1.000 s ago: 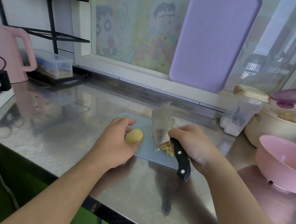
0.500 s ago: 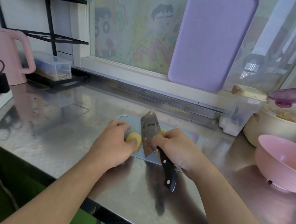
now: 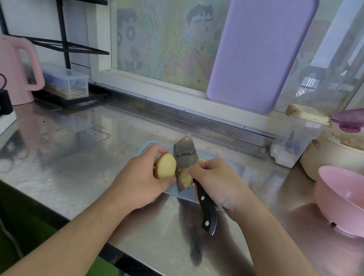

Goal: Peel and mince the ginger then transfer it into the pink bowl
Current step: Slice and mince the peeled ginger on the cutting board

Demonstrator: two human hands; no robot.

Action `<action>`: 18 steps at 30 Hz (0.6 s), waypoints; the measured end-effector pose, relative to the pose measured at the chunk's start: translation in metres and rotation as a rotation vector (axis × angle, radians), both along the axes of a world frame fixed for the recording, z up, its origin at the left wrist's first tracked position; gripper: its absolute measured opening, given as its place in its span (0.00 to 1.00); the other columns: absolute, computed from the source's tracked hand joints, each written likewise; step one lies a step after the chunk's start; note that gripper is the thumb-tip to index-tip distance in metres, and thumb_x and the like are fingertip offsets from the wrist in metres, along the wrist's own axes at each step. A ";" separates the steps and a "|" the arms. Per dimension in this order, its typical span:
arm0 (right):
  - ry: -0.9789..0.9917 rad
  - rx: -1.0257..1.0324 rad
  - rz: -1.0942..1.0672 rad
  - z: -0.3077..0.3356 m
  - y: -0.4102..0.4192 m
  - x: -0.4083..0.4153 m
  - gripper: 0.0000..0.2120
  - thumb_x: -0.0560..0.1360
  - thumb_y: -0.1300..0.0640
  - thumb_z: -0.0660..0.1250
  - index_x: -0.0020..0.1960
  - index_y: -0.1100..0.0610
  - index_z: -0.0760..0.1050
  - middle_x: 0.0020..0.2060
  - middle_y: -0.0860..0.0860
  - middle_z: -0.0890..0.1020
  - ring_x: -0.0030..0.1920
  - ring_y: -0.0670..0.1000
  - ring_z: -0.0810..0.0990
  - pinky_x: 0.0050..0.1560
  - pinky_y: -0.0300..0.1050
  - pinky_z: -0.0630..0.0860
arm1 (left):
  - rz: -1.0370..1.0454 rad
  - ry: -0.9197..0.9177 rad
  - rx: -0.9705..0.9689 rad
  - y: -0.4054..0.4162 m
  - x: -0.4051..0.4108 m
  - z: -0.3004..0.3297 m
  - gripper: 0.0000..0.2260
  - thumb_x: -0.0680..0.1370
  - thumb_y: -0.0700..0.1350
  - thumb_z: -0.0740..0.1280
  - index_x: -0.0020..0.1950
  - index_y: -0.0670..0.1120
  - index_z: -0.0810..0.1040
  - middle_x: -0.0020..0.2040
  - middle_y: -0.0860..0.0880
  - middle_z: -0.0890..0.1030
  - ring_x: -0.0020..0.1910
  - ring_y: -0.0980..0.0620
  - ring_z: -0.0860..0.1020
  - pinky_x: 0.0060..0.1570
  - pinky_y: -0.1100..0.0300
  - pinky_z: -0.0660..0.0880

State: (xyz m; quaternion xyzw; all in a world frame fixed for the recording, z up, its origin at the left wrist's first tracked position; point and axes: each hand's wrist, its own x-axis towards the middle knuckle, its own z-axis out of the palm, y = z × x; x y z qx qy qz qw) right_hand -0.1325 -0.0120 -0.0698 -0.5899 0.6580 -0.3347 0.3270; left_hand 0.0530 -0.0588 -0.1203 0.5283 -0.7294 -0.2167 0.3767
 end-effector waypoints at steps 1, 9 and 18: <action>-0.016 0.001 0.001 0.000 0.000 0.000 0.19 0.78 0.55 0.64 0.41 0.72 0.75 0.27 0.60 0.78 0.30 0.60 0.76 0.36 0.51 0.71 | 0.011 0.021 -0.012 0.000 0.000 0.000 0.26 0.73 0.52 0.80 0.65 0.62 0.71 0.46 0.60 0.77 0.39 0.60 0.77 0.35 0.68 0.68; -0.029 0.015 0.010 0.003 0.003 0.003 0.17 0.77 0.55 0.66 0.41 0.71 0.77 0.26 0.59 0.78 0.30 0.60 0.75 0.35 0.51 0.70 | 0.007 0.064 -0.018 -0.001 0.000 -0.001 0.21 0.76 0.50 0.77 0.67 0.56 0.76 0.43 0.59 0.79 0.39 0.61 0.79 0.41 0.67 0.72; -0.025 0.031 0.010 0.004 0.005 0.003 0.13 0.78 0.57 0.64 0.37 0.61 0.78 0.26 0.58 0.79 0.31 0.60 0.77 0.37 0.51 0.71 | -0.139 0.130 0.018 0.000 0.000 -0.003 0.23 0.77 0.50 0.76 0.71 0.60 0.75 0.50 0.59 0.79 0.40 0.58 0.82 0.45 0.61 0.75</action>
